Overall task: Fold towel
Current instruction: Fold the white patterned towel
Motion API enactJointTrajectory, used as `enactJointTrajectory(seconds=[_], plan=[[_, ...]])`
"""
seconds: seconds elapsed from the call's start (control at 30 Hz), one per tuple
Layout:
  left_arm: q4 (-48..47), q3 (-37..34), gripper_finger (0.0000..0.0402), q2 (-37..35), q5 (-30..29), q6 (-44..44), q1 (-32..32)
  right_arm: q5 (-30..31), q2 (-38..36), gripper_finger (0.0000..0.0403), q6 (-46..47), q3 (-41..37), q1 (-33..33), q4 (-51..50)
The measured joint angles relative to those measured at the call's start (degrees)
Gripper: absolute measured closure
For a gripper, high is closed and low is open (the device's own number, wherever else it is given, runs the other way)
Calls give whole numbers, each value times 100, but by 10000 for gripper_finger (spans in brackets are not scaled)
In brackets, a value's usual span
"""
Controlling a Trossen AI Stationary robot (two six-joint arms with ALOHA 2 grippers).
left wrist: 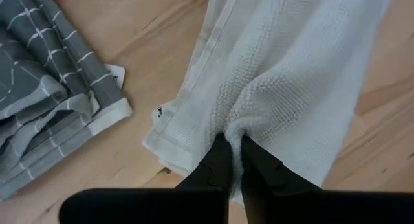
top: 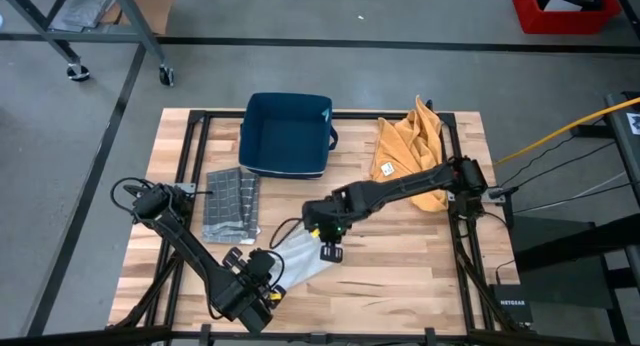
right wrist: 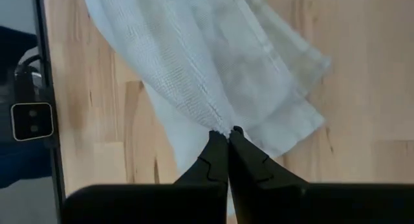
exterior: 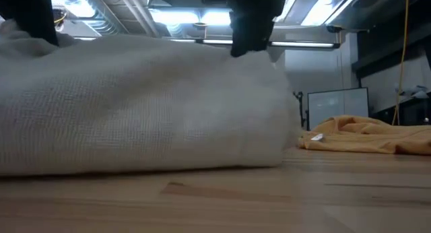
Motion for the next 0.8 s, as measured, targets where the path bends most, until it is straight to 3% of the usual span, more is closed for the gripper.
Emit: enactJointTrajectory(seconds=[0.47, 0.6, 0.8], plan=[[-791, 0, 396, 46, 34, -317, 2, -41, 469, 402, -936, 0, -385, 361], [-838, 0, 394, 48, 140, -10, 2, -48, 625, 396, -1005, 2, -415, 471], [-937, 0, 344, 50, 344, 312, -13, 167, 734, 358, -1003, -17, -426, 298]])
